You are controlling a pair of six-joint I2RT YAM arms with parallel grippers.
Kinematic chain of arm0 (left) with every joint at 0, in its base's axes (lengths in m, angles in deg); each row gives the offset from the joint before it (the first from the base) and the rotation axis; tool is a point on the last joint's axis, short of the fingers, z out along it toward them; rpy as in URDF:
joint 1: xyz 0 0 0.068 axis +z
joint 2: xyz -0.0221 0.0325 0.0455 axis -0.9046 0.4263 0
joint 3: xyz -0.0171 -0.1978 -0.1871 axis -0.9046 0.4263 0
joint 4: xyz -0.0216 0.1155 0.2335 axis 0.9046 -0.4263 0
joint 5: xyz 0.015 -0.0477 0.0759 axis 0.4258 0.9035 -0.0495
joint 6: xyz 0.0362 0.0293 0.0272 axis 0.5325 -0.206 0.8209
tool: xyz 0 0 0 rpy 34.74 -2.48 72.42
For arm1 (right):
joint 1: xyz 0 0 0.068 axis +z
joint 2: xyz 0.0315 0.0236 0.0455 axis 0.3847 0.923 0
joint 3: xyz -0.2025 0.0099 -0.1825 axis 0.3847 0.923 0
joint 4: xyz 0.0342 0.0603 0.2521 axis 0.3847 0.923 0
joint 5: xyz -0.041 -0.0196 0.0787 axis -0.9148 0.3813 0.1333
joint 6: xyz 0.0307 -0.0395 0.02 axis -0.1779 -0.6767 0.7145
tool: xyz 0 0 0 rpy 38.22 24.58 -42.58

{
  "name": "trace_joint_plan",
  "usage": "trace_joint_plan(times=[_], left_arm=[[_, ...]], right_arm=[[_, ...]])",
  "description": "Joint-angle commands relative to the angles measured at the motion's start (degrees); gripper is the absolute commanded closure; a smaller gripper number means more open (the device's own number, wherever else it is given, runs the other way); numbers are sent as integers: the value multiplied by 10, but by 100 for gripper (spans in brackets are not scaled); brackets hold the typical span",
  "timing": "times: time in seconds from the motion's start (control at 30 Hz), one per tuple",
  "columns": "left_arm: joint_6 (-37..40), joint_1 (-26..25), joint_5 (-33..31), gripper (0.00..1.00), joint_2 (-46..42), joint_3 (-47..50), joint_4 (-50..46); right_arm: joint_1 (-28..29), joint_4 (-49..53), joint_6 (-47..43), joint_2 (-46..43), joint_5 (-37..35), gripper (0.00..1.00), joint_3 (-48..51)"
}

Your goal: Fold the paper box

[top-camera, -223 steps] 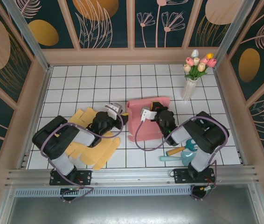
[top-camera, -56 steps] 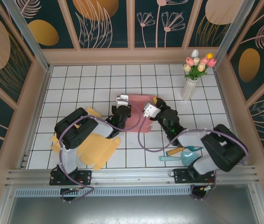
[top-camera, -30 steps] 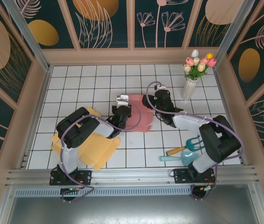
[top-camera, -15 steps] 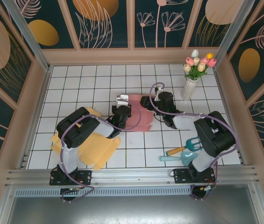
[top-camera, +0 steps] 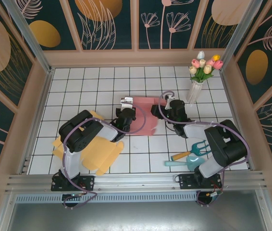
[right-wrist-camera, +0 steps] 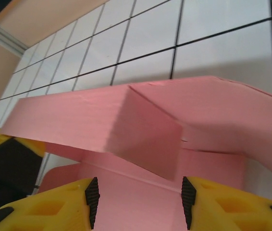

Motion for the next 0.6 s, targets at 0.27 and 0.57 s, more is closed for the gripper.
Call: trace_joint_plan(times=[0.27, 0.57], left_arm=[[15, 4, 4, 100, 22, -12, -47], [15, 4, 4, 100, 23, -13, -48]], right_arm=[[-50, -24, -25, 73, 12, 47, -3], [-49, -60, -25, 130, 62, 49, -22]])
